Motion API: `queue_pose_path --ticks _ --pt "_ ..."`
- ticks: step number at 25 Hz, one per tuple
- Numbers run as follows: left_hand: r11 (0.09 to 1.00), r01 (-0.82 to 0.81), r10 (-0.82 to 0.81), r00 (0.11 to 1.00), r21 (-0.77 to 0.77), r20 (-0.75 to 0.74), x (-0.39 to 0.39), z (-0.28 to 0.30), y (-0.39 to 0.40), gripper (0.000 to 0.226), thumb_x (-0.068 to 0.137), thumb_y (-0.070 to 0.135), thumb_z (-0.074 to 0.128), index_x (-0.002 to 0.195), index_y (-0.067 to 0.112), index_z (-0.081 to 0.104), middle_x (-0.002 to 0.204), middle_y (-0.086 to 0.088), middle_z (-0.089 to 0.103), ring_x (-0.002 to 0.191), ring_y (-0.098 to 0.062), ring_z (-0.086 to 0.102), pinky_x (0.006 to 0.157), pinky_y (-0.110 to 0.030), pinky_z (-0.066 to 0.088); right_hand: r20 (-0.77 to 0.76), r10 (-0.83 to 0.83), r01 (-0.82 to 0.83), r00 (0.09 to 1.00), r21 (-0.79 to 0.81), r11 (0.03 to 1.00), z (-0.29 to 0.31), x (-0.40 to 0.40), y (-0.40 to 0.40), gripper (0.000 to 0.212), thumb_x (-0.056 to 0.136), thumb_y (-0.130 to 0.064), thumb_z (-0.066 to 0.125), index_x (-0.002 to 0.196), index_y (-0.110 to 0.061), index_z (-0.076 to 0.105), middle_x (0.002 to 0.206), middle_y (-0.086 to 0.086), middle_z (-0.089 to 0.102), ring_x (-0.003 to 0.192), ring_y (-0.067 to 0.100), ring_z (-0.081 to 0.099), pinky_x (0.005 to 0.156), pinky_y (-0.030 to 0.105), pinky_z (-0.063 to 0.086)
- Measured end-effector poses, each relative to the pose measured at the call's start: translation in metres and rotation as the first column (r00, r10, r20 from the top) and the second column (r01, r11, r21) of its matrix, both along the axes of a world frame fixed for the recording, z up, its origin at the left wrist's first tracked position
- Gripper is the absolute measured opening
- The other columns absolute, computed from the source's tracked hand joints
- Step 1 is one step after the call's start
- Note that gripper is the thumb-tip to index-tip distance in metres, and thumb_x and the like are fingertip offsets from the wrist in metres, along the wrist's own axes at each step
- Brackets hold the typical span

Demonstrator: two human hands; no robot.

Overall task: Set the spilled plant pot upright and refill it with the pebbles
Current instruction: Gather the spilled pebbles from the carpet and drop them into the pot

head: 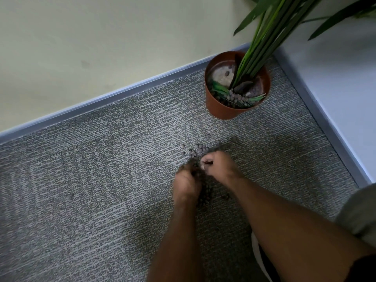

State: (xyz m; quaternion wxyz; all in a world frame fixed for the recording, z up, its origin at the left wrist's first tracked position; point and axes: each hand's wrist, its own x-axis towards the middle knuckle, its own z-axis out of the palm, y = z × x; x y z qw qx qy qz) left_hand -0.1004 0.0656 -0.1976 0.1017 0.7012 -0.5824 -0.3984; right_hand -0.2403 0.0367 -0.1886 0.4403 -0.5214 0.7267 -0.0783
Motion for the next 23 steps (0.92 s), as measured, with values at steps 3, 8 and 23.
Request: queue_pose_path --ticks 3,8,23 --pt "0.926 -0.376 0.377 0.909 0.040 -0.180 -0.015 0.021 -0.030 0.009 0.090 0.015 0.069 0.100 0.015 0.070 0.093 -0.002 0.076 0.090 -0.024 0.072 0.088 -0.027 0.055 0.353 -0.366 0.405 0.861 -0.044 0.913 0.025 0.000 -0.022 0.016 0.086 -0.004 0.075 0.102 -0.006 0.076 0.084 0.003 0.075 0.072 0.015 0.073 0.079 0.039 0.063" --pt "0.854 -0.500 0.487 0.675 0.142 -0.553 -0.047 0.073 -0.088 0.010 0.087 0.010 0.077 0.088 0.015 0.069 0.087 -0.006 0.075 0.080 -0.021 0.074 0.075 -0.033 0.063 0.675 -0.574 0.831 0.463 -0.104 0.547 0.072 -0.014 -0.074 0.013 0.087 0.002 0.073 0.098 -0.005 0.073 0.077 0.003 0.073 0.065 0.012 0.070 0.062 0.022 0.058" --pt "0.934 -0.356 0.333 0.848 0.023 -0.412 -0.100 0.154 -0.162 0.017 0.092 0.023 0.071 0.106 0.016 0.078 0.105 -0.005 0.077 0.097 -0.020 0.073 0.088 -0.033 0.061 0.695 -0.689 0.972 0.205 -0.063 0.226 0.092 -0.039 -0.100 0.045 0.090 0.004 0.065 0.134 -0.002 0.059 0.108 0.011 0.074 0.100 0.022 0.072 0.083 0.028 0.060"
